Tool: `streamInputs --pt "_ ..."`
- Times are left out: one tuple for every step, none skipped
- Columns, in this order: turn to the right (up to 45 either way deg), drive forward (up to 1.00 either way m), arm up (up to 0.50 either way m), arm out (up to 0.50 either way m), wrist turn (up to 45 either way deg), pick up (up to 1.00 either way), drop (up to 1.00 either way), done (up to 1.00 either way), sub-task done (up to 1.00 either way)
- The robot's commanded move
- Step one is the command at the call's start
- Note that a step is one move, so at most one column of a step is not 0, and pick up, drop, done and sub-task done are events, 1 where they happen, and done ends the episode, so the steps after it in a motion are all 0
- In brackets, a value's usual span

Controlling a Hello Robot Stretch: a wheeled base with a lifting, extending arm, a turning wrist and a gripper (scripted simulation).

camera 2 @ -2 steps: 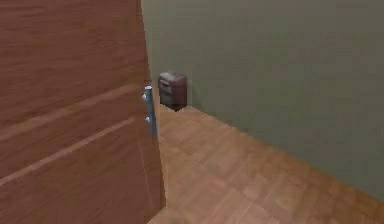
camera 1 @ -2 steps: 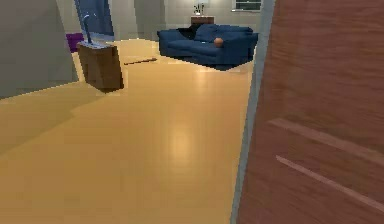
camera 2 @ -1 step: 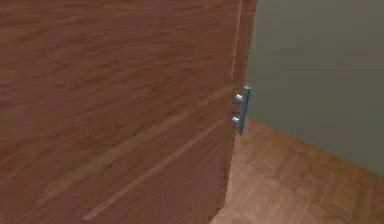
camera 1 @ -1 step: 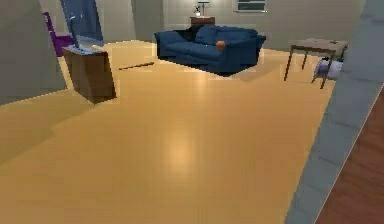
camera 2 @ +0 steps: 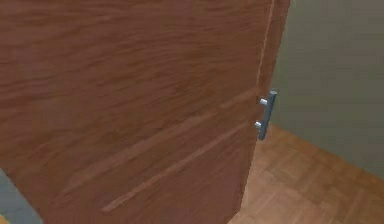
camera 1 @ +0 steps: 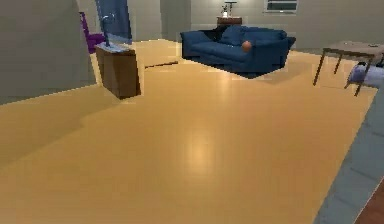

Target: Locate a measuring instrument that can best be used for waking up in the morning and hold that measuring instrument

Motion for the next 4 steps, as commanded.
streamInputs --pt "0.0 0.45 0.00 0.00 0.0 0.00 0.00 0.00 0.00" --pt "27.0 0.00 0.00 0.00 0.0 0.00 0.00 0.00 0.00" --pt "0.0 1.00 0.00 0.00 0.0 0.00 0.00 0.00 0.00" --pt "0.0 1.00 0.00 0.00 0.0 0.00 0.00 0.00 0.00"
